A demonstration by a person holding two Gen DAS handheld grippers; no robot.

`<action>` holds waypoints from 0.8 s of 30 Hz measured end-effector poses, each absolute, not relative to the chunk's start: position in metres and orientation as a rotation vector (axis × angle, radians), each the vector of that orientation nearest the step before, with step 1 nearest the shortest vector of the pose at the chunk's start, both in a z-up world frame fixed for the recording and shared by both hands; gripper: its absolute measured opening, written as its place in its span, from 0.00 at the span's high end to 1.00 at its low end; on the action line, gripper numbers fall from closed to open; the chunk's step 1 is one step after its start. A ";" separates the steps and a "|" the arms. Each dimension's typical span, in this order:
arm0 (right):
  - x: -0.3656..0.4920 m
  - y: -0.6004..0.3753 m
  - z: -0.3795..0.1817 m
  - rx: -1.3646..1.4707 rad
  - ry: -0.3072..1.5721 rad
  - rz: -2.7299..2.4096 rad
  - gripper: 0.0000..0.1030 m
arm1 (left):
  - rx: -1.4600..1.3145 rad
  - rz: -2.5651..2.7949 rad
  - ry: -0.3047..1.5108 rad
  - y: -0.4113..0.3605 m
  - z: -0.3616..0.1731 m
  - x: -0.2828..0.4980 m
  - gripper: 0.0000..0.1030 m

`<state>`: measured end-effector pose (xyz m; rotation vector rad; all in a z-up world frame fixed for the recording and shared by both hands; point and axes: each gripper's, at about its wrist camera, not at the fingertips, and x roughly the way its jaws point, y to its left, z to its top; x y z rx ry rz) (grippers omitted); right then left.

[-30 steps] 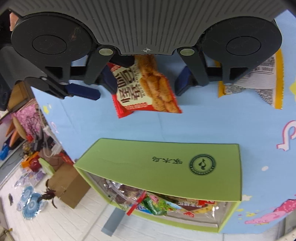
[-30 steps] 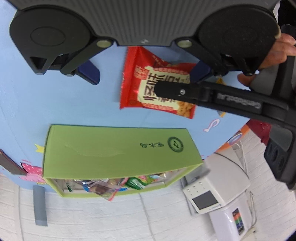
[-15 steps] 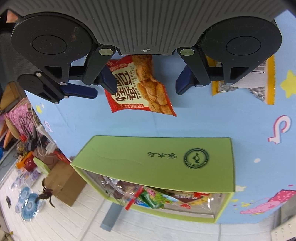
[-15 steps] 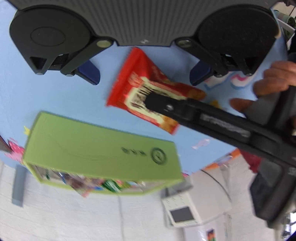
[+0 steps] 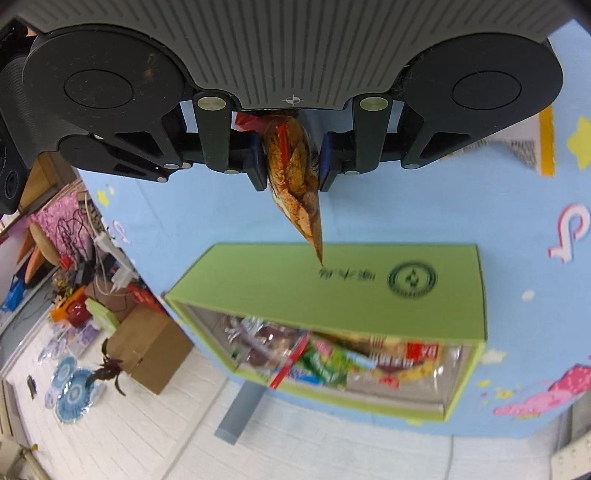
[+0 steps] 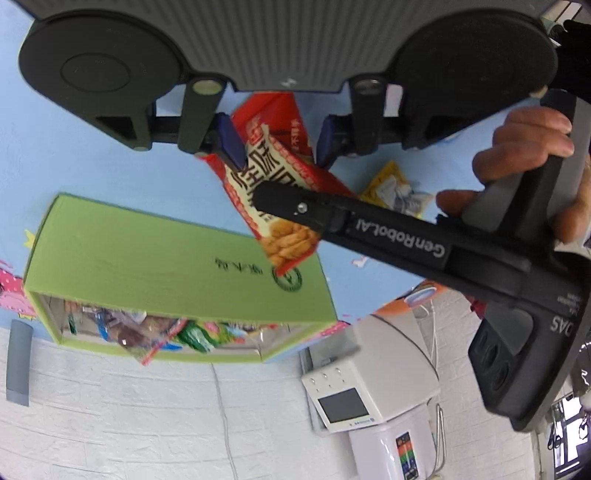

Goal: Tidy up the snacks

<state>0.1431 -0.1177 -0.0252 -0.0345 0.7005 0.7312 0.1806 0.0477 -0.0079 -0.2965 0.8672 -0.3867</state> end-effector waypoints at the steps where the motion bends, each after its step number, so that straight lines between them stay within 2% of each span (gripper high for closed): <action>1: 0.144 -0.116 -0.024 -0.050 0.692 0.725 0.46 | -0.291 -0.392 0.866 0.048 -0.006 0.182 0.91; 3: 0.147 -0.112 -0.028 -0.048 0.703 0.715 0.43 | -0.294 -0.387 0.894 0.050 -0.012 0.188 0.92; 5: 0.149 -0.110 -0.034 -0.022 0.719 0.705 0.14 | -0.296 -0.369 0.937 0.054 -0.025 0.192 0.87; 6: 0.147 -0.111 -0.035 -0.015 0.714 0.708 0.10 | -0.293 -0.343 0.944 0.056 -0.031 0.191 0.79; 7: 0.143 -0.114 -0.035 -0.009 0.699 0.704 0.08 | -0.290 -0.325 0.929 0.061 -0.034 0.189 0.66; 9: 0.138 -0.119 -0.032 -0.002 0.688 0.703 0.08 | -0.294 -0.308 0.912 0.072 -0.033 0.186 0.65; 12: 0.138 -0.121 -0.027 -0.034 0.671 0.671 0.00 | -0.298 -0.248 0.885 0.086 -0.026 0.185 0.64; 18: 0.166 -0.120 -0.031 -0.068 0.691 0.749 0.00 | -0.379 -0.276 0.888 0.097 -0.019 0.163 0.58; 20: 0.179 -0.118 -0.038 -0.035 0.714 0.788 0.00 | -0.374 -0.287 0.897 0.091 -0.022 0.163 0.61; 22: 0.189 -0.110 -0.046 -0.009 0.750 0.810 0.00 | -0.362 -0.283 0.912 0.083 -0.025 0.169 0.70; 24: 0.188 -0.106 -0.049 -0.001 0.775 0.827 0.01 | -0.356 -0.298 0.925 0.077 -0.030 0.176 0.74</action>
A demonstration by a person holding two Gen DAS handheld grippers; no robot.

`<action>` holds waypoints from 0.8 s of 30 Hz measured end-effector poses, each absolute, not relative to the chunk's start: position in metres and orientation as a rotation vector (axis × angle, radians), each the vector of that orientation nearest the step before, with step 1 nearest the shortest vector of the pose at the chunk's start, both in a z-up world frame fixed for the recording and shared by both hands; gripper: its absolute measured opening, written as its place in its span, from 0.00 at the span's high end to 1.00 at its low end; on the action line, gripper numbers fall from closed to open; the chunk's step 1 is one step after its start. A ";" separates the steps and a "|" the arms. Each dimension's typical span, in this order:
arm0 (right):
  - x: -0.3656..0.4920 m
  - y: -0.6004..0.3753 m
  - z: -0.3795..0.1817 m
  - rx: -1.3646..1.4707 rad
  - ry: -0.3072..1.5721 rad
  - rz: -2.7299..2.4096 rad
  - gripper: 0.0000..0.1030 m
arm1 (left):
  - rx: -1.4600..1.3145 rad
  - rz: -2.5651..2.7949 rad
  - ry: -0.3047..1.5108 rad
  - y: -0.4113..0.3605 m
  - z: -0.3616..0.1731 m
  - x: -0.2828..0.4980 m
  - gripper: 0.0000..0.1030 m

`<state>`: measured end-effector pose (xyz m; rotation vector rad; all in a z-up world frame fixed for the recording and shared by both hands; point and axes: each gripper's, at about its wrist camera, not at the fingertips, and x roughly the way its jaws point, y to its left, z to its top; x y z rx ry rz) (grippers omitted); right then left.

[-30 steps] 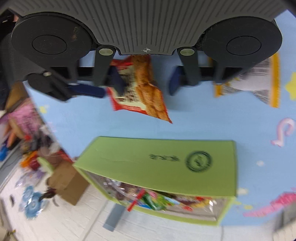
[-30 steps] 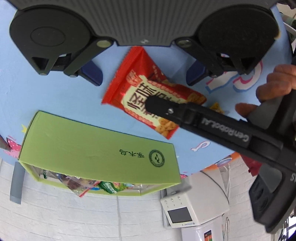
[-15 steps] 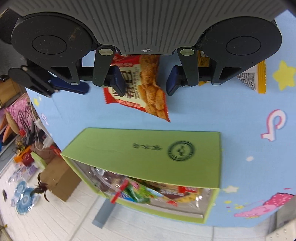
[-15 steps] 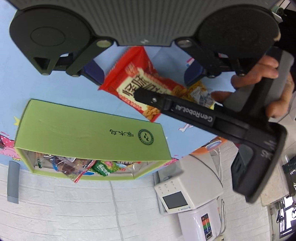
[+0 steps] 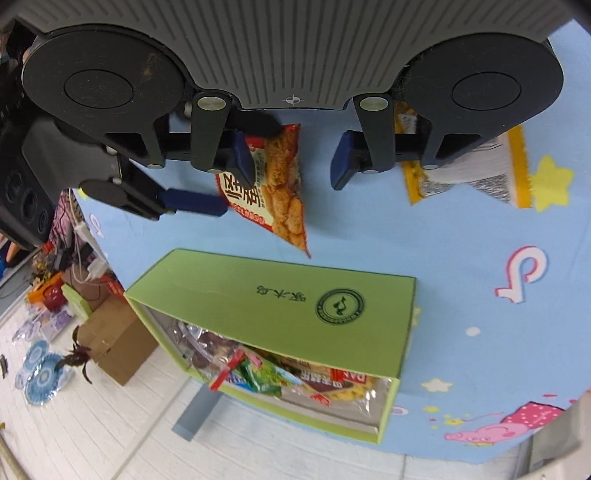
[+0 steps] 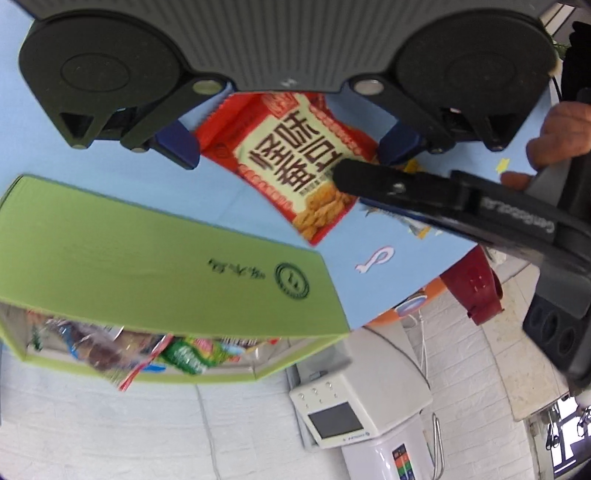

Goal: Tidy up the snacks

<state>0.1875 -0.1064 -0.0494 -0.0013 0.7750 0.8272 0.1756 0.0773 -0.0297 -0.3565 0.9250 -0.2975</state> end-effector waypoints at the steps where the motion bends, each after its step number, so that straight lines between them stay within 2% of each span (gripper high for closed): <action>1: 0.183 -0.106 -0.049 0.002 0.775 0.832 0.01 | -0.352 -0.306 0.930 0.075 -0.032 0.181 0.75; 3: 0.167 -0.107 -0.047 0.011 0.785 0.842 0.01 | -0.342 -0.315 0.935 0.070 -0.034 0.191 0.75; 8: 0.134 -0.108 -0.036 0.001 0.759 0.866 0.00 | -0.264 -0.248 0.897 0.062 -0.029 0.198 0.66; 9: 0.134 -0.109 -0.032 -0.024 0.728 0.847 0.00 | -0.241 -0.233 0.885 0.062 -0.026 0.196 0.62; 12: 0.153 -0.108 -0.027 -0.077 0.667 0.809 0.00 | -0.218 -0.214 0.875 0.061 -0.020 0.190 0.60; 17: 0.190 -0.090 -0.044 -0.089 0.774 0.891 0.01 | -0.212 -0.183 0.846 0.068 -0.009 0.179 0.57; 24: 0.163 -0.089 -0.043 -0.089 0.786 0.870 0.01 | -0.218 -0.179 0.830 0.077 -0.004 0.170 0.49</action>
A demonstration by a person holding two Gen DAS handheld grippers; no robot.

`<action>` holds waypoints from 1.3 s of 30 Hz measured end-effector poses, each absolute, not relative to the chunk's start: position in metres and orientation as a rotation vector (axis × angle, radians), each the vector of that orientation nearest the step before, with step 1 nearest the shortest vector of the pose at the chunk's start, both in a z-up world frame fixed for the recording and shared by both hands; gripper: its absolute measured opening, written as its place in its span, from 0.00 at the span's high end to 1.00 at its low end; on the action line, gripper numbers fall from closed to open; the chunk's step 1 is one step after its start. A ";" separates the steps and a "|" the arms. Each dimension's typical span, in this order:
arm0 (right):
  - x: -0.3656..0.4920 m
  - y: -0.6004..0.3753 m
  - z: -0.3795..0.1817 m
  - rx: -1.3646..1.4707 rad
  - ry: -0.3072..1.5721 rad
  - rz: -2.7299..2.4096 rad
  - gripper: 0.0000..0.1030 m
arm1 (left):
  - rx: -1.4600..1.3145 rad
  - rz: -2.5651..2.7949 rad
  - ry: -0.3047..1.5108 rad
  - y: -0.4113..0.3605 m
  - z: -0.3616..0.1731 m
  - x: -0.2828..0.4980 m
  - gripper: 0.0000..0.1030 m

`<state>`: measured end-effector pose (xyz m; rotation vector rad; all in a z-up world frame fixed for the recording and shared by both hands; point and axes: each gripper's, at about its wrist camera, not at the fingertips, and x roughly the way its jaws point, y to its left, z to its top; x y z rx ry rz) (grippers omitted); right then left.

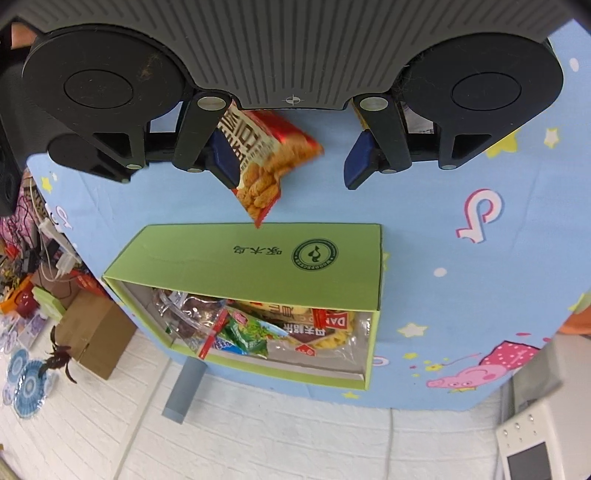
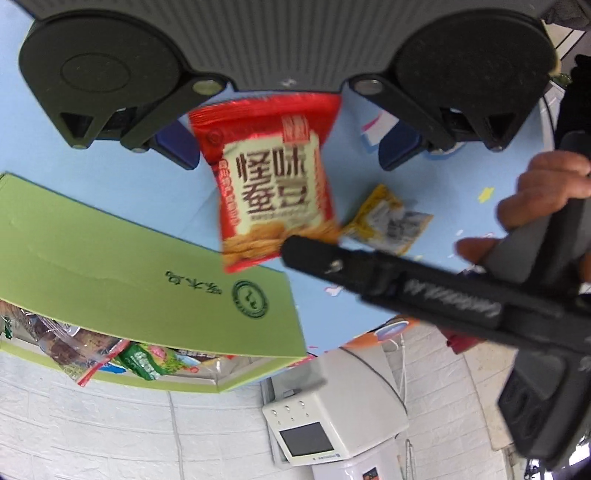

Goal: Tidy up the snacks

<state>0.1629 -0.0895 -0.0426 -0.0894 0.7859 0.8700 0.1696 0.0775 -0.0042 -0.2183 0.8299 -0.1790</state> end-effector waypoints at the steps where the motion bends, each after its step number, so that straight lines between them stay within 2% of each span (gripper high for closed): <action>1: 0.159 -0.089 -0.042 -0.094 0.787 0.866 0.01 | -0.222 -0.181 0.834 0.078 -0.005 0.169 0.48; 3: 0.153 -0.087 -0.039 -0.105 0.768 0.830 0.01 | -0.230 -0.188 0.840 0.078 -0.007 0.166 0.45; 6: 0.152 -0.091 -0.035 -0.089 0.745 0.792 0.01 | -0.261 -0.210 0.845 0.082 -0.011 0.163 0.28; 7: 0.153 -0.091 -0.036 -0.084 0.749 0.791 0.01 | -0.269 -0.219 0.852 0.082 -0.013 0.164 0.26; 15: 0.169 -0.087 -0.048 -0.054 0.788 0.797 0.01 | -0.266 -0.242 0.913 0.067 -0.032 0.185 0.26; 17: 0.174 -0.082 -0.051 -0.061 0.799 0.807 0.01 | -0.231 -0.235 0.906 0.060 -0.032 0.185 0.29; 19: 0.172 -0.077 -0.052 -0.100 0.778 0.806 0.01 | -0.190 -0.232 0.915 0.054 -0.034 0.185 0.37; 20: 0.170 -0.075 -0.053 -0.119 0.771 0.809 0.01 | -0.185 -0.264 0.912 0.052 -0.036 0.184 0.58; 21: 0.169 -0.073 -0.053 -0.134 0.768 0.811 0.02 | -0.215 -0.297 0.920 0.053 -0.037 0.183 0.69; 22: 0.167 -0.072 -0.052 -0.143 0.765 0.819 0.09 | -0.242 -0.321 0.937 0.052 -0.036 0.183 0.80; 23: 0.167 -0.071 -0.049 -0.145 0.761 0.810 0.21 | -0.253 -0.319 0.934 0.051 -0.033 0.184 0.84; 26: 0.171 -0.075 -0.037 -0.129 0.759 0.782 0.24 | -0.263 -0.323 0.908 0.048 -0.014 0.191 0.89; 32: 0.194 -0.076 0.026 -0.162 0.622 0.760 0.22 | -0.310 -0.375 0.782 0.062 0.056 0.224 0.89; 36: 0.245 -0.057 0.047 -0.213 0.582 0.727 0.22 | -0.317 -0.352 0.748 0.072 0.075 0.277 0.87; 38: 0.272 -0.048 0.046 -0.204 0.608 0.727 0.15 | -0.298 -0.330 0.755 0.077 0.071 0.303 0.73; 39: 0.281 -0.046 0.044 -0.191 0.616 0.732 0.12 | -0.288 -0.301 0.761 0.080 0.068 0.310 0.56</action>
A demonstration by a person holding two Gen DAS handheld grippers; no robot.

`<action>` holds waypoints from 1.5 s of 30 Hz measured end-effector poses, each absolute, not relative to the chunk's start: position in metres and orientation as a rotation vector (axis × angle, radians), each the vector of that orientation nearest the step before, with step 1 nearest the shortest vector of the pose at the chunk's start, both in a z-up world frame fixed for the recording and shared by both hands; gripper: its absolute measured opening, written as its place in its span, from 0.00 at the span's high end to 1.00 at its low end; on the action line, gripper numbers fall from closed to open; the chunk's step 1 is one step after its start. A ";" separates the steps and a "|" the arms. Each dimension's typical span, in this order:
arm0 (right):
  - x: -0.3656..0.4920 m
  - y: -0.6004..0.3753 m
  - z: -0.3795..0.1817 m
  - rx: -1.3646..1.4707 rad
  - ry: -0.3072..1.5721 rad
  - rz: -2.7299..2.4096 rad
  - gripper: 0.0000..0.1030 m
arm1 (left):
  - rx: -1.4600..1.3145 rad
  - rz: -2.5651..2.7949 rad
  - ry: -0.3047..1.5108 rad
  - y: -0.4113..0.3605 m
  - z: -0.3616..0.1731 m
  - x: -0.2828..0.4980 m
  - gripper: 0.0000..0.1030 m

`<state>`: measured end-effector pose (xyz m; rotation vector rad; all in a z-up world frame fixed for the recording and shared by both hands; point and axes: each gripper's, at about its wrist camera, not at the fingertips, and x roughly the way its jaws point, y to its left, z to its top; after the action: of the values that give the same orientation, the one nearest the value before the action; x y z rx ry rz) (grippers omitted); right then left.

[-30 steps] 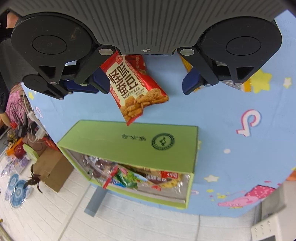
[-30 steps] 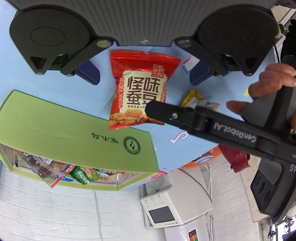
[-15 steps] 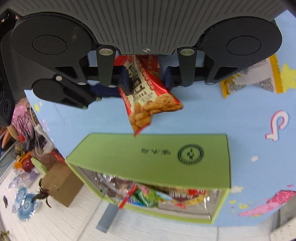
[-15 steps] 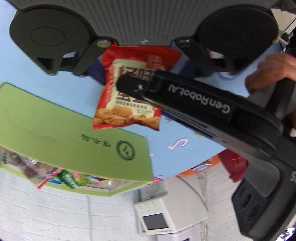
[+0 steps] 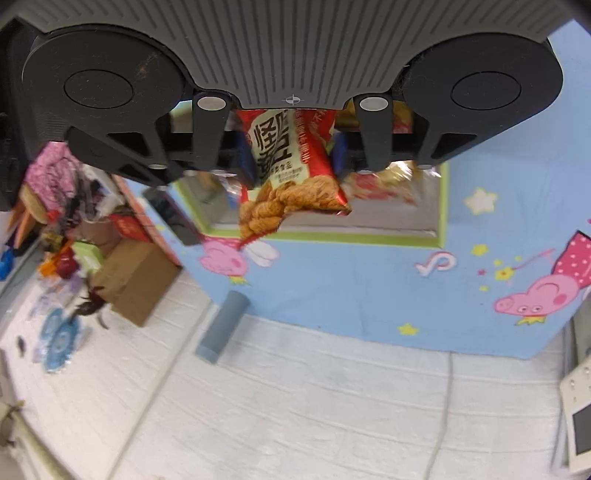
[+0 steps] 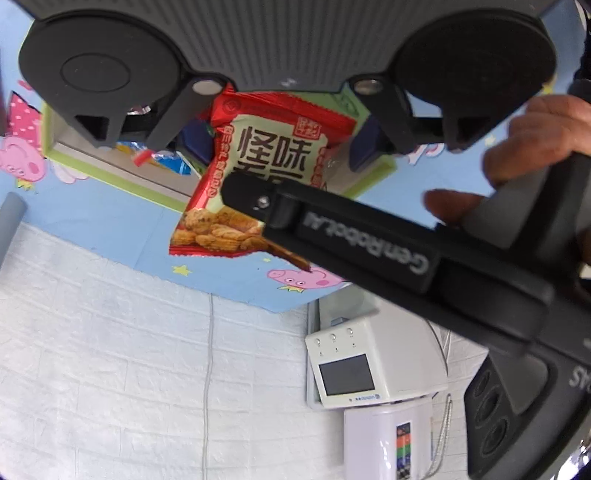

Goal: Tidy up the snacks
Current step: 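Carry the cracker bag with the left tool into the box and release, then grasp the yellow-white wafer packet with the left tool, then hold the wafer packet in the left tool and lift it toward the box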

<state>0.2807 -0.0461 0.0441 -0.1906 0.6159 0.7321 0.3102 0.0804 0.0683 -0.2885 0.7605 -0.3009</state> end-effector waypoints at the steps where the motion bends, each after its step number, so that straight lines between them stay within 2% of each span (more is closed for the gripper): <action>1: 0.284 -0.045 0.044 -0.189 0.602 0.724 0.09 | -0.272 -0.273 0.750 0.084 0.067 0.313 0.46; 7: 0.232 -0.074 0.059 -0.135 0.482 0.752 0.09 | -0.212 -0.234 0.630 0.114 0.072 0.266 0.27; 10: 0.194 -0.088 0.050 -0.092 0.485 0.803 0.09 | -0.188 -0.205 0.631 0.130 0.062 0.231 0.25; 15: 0.134 -0.109 0.013 -0.007 0.592 0.776 0.09 | -0.139 -0.063 0.716 0.154 0.020 0.177 0.23; 18: 0.102 -0.111 -0.009 -0.015 0.660 0.749 0.09 | -0.189 -0.018 0.792 0.167 -0.009 0.156 0.29; 20: 0.085 -0.115 -0.015 -0.020 0.683 0.732 0.09 | -0.270 -0.083 0.858 0.173 -0.026 0.151 0.47; 22: 0.072 -0.124 -0.016 0.004 0.677 0.713 0.09 | -0.379 -0.174 0.878 0.173 -0.036 0.150 0.74; 30: 0.062 -0.176 -0.022 0.140 0.665 0.518 0.08 | -0.369 -0.362 0.937 0.076 -0.038 0.181 0.73; 38: 0.045 -0.225 -0.038 0.236 0.677 0.409 0.08 | -0.171 -0.537 0.993 -0.062 -0.036 0.207 0.67; 43: 0.041 -0.233 -0.040 0.260 0.662 0.389 0.08 | -0.045 -0.525 0.959 -0.093 -0.036 0.198 0.61; 45: 0.038 -0.222 -0.037 0.275 0.652 0.423 0.08 | -0.048 -0.532 0.969 -0.091 -0.037 0.201 0.63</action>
<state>0.0380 -0.2218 -0.0370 0.2749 0.6518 0.4229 0.2010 -0.0908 -0.0368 -0.0480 0.9695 -0.5325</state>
